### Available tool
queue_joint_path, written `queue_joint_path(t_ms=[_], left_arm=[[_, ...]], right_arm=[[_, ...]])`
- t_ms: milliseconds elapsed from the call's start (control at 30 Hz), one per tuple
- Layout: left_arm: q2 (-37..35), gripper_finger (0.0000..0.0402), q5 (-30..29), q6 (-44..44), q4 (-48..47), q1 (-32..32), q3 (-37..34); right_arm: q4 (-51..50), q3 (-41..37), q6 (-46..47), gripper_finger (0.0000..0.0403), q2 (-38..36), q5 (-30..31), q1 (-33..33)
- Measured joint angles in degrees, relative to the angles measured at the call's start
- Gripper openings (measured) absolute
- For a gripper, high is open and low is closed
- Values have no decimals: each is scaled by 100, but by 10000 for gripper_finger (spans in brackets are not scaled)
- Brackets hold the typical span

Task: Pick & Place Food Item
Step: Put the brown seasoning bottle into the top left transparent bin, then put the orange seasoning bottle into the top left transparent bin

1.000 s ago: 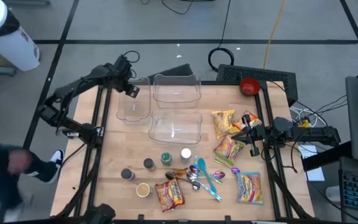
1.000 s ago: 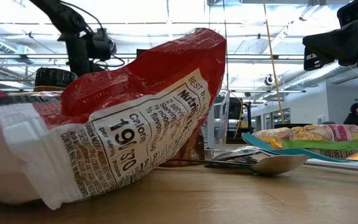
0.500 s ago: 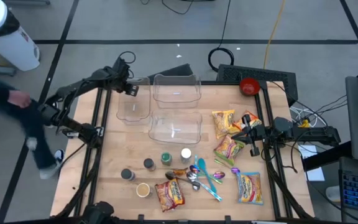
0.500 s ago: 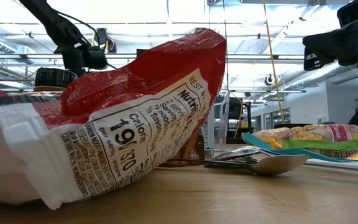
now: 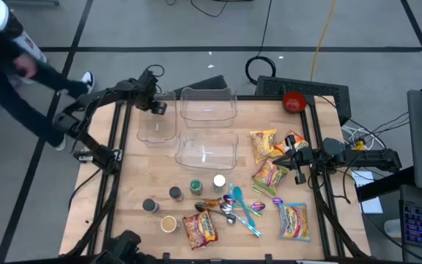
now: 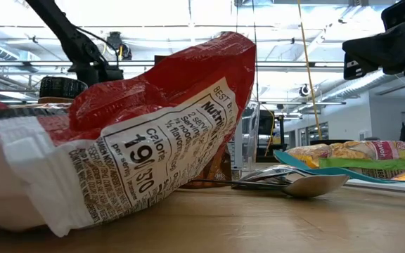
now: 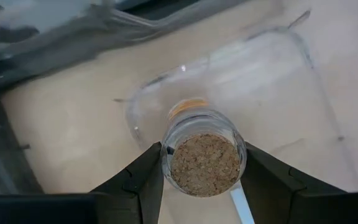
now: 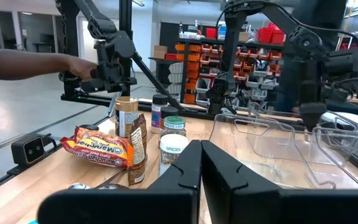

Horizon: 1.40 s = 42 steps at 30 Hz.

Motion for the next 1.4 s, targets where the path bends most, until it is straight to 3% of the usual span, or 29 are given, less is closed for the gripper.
queue_joint_path(t_ms=[467, 767, 1000, 1167, 1400], left_arm=[[265, 181, 5, -59, -171, 4, 200], [265, 275, 9, -63, -238, 4, 205], [232, 288, 28, 64, -161, 4, 205], [-200, 282, 53, 166, -156, -36, 205], [-1473, 279, 10, 108, -153, -257, 205]], right_arm=[[0, 0, 1, 0, -2, -2, -1], [0, -1, 1, 0, 0, -2, -1], [0, -1, 1, 0, 0, 0, -1], [0, 1, 0, 0, 0, 0, -1], [0, 0, 1, 0, 0, -1, 1]])
